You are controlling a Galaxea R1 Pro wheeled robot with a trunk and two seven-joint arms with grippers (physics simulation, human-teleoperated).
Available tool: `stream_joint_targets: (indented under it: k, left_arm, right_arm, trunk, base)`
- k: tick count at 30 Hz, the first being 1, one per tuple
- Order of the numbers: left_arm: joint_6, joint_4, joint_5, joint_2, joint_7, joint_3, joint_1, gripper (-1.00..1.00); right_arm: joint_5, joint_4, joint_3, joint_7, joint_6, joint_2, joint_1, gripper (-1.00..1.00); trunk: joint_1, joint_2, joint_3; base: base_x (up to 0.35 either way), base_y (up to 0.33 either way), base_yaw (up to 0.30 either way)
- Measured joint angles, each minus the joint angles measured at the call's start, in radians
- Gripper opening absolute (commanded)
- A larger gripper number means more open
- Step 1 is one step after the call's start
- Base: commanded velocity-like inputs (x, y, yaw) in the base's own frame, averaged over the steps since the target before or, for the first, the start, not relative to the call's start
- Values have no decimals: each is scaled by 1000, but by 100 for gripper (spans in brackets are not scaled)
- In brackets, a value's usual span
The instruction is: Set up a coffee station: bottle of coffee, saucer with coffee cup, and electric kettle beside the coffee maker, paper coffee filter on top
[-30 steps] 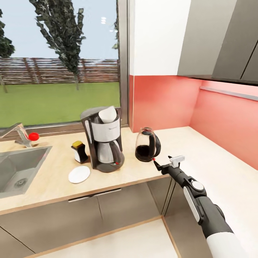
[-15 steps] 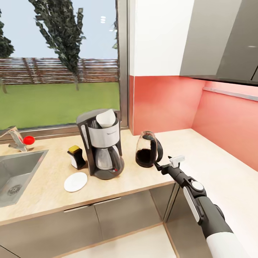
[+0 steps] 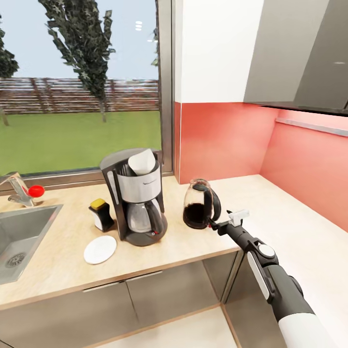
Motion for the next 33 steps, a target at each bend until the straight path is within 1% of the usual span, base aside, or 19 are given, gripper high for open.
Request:
stream_joint_targets:
  k: [6, 27, 33]
  left_arm:
    - [0, 0, 0, -1, 0, 0, 0, 100]
    - [2, 1, 0, -2, 0, 0, 0, 100]
    - [2, 1, 0, -2, 0, 0, 0, 100]
  right_arm:
    - [1, 0, 0, 0, 0, 0, 0, 100]
    - [1, 0, 0, 0, 0, -1, 0, 100]
    - [3, 20, 0, 0, 0, 1, 0, 100]
  trunk:
    - [0, 0, 0]
    - [0, 0, 0]
    - [0, 0, 0]
  base:
    - [130, 0, 0]
    - [45, 0, 0]
    - [63, 0, 0]
